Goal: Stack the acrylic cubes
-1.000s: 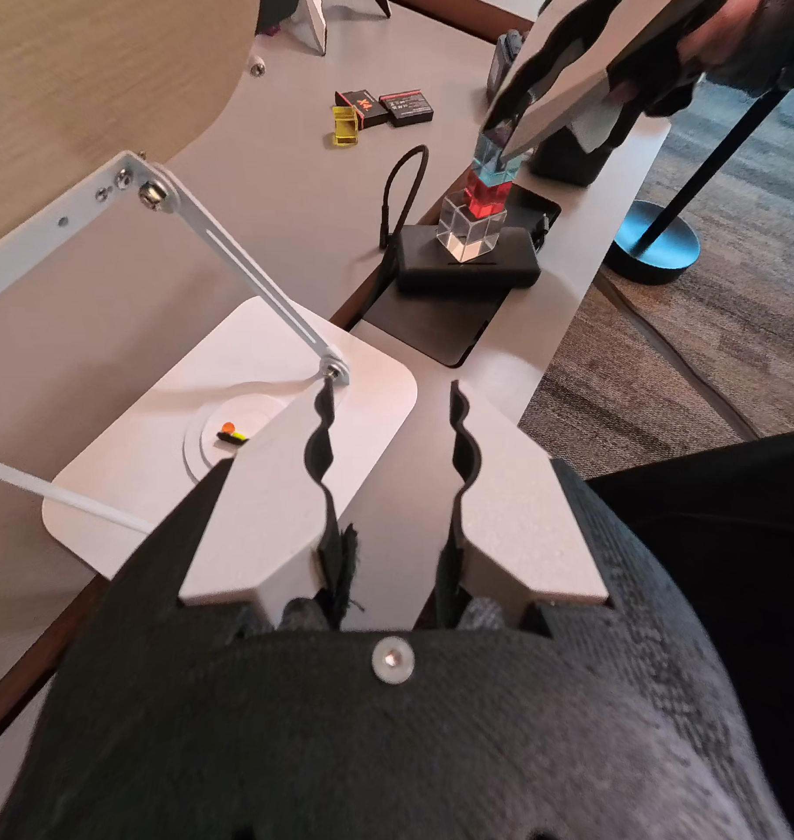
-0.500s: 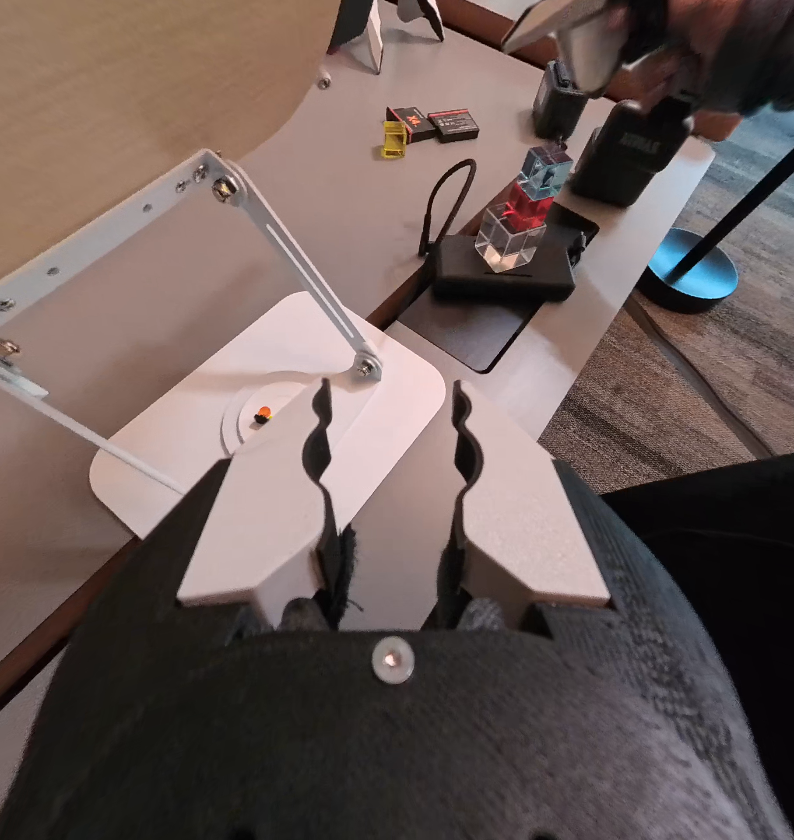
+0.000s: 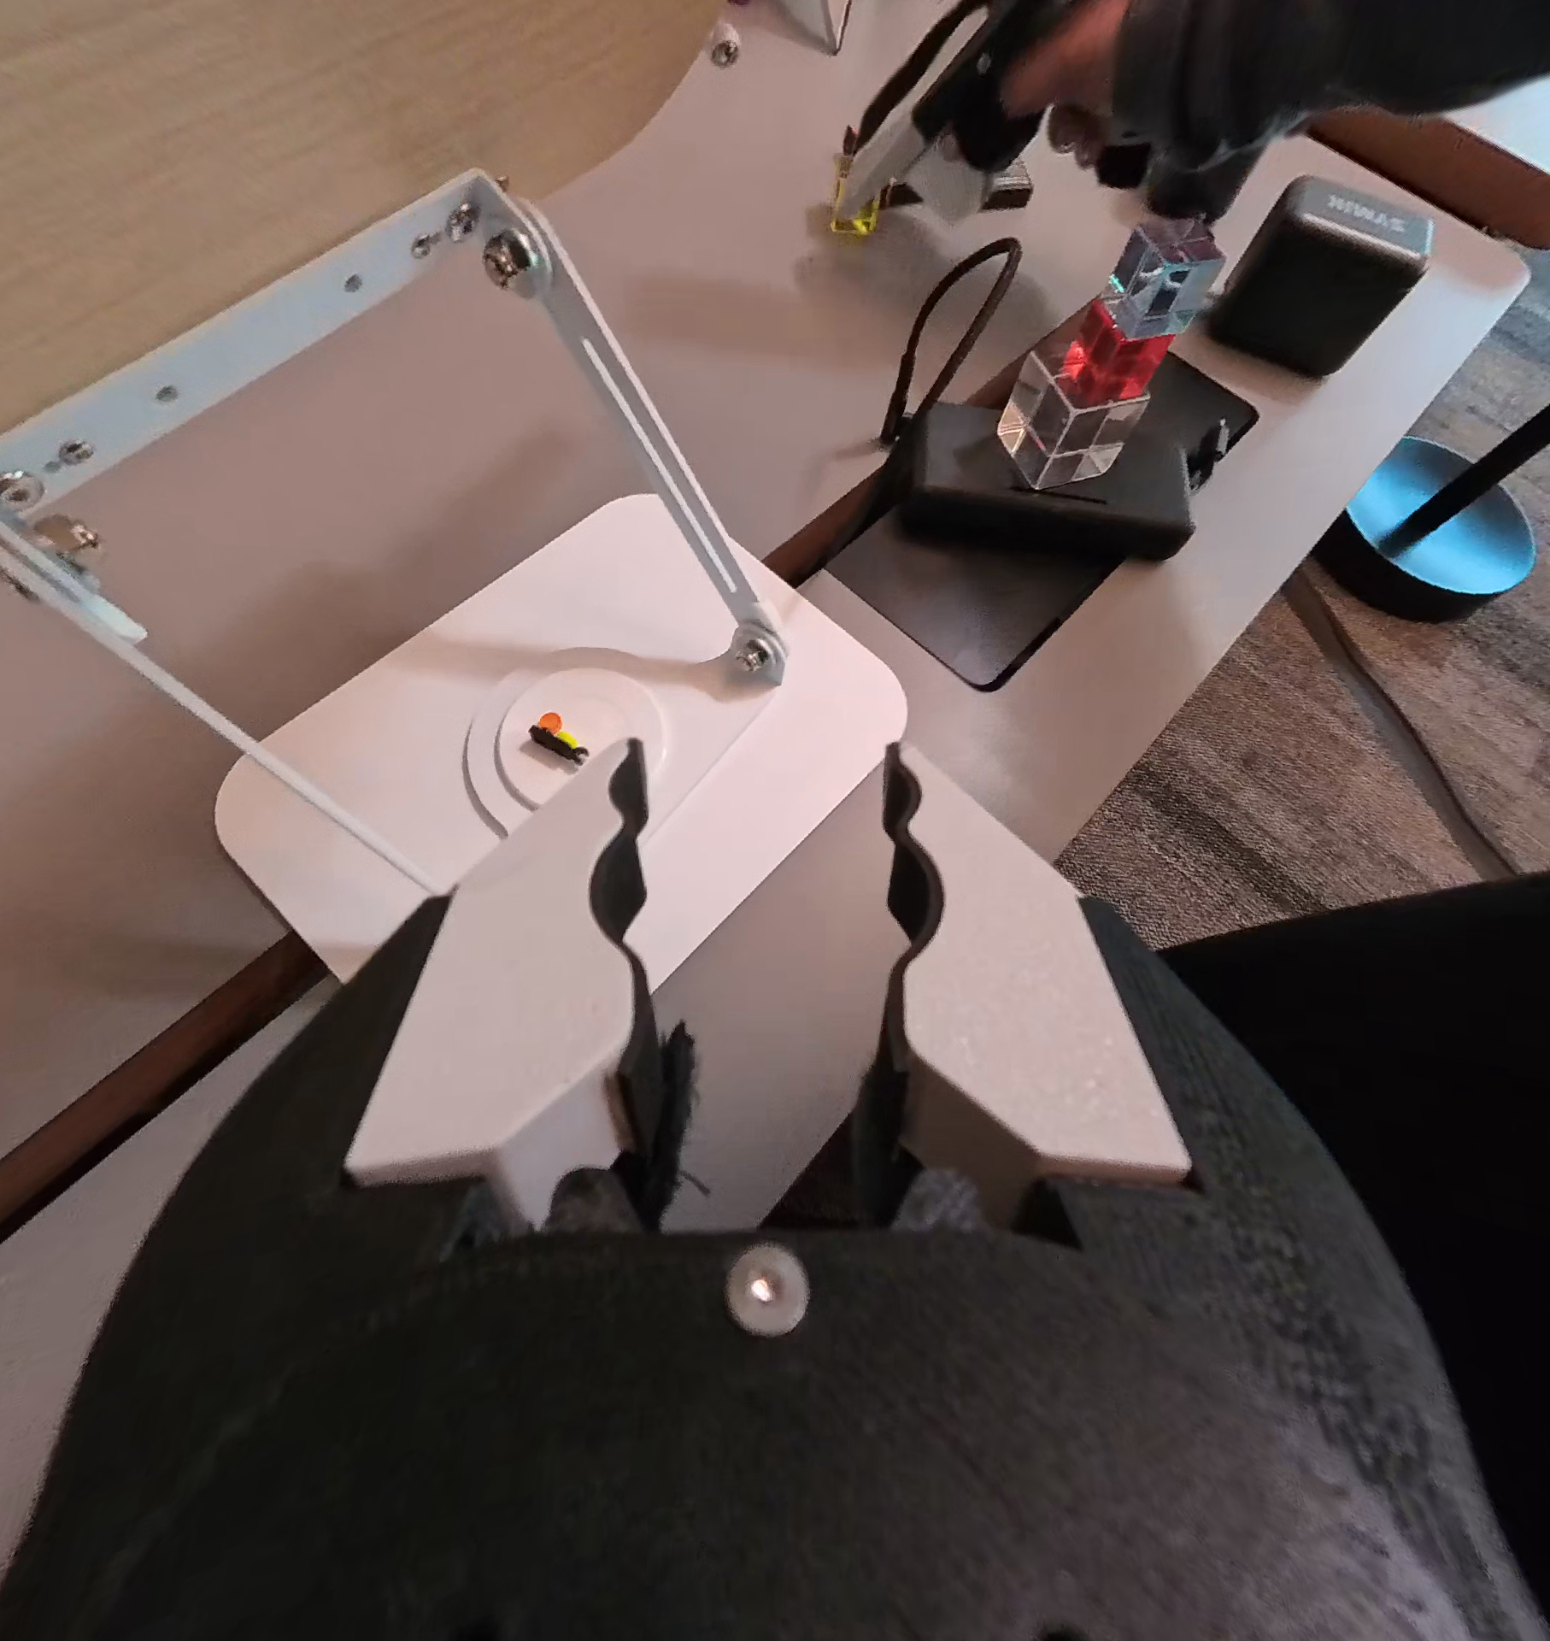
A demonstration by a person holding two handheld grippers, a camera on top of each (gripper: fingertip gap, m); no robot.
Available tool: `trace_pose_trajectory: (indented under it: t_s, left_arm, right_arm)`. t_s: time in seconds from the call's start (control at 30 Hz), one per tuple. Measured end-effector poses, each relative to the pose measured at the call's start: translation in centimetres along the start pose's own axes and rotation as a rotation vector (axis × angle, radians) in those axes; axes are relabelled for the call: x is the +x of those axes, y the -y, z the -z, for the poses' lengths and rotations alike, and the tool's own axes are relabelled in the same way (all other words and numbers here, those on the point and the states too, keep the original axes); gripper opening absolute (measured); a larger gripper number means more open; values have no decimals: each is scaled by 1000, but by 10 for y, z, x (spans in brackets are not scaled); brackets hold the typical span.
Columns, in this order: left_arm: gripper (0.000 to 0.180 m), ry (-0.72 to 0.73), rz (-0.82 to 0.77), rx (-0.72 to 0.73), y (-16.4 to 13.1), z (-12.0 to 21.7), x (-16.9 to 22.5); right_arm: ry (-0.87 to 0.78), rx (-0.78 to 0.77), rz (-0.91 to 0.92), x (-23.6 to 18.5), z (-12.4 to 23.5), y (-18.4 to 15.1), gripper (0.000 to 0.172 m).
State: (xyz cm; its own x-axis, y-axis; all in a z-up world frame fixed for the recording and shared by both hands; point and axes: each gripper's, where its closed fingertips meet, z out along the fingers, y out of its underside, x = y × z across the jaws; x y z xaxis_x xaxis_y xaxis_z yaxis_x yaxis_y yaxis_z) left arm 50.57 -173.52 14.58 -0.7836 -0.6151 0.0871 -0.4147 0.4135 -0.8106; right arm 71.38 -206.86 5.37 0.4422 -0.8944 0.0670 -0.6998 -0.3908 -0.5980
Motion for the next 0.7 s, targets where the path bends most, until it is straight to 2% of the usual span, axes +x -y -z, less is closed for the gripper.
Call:
trace_pose_trajectory:
  t_s: [0.07,0.1,0.23,0.33,0.47,0.57,0.7]
  left_arm:
    - [53,7,10,2,-1,1,-1]
    - [53,9,12,2,-1,1,-1]
    - [53,11,11,9,0,1,-2]
    - [53,4,20,24,3,1,-4]
    - [52,-8,24,50,9,-1,-5]
    - [52,-25,19,62,13,-2,-5]
    - [52,-57,15,65,15,-6,-1]
  right_arm:
    - [-3,-46,20,3,-6,-5,37]
    - [-4,-58,26,4,-7,-6,26]
    - [19,-46,-7,-1,9,-3,26]
    - [21,10,-47,-9,42,-3,26]
    - [49,72,-87,-35,97,-20,26]
    - [151,155,-76,-71,137,-23,26]
    - [336,213,62,-128,171,-15,25]
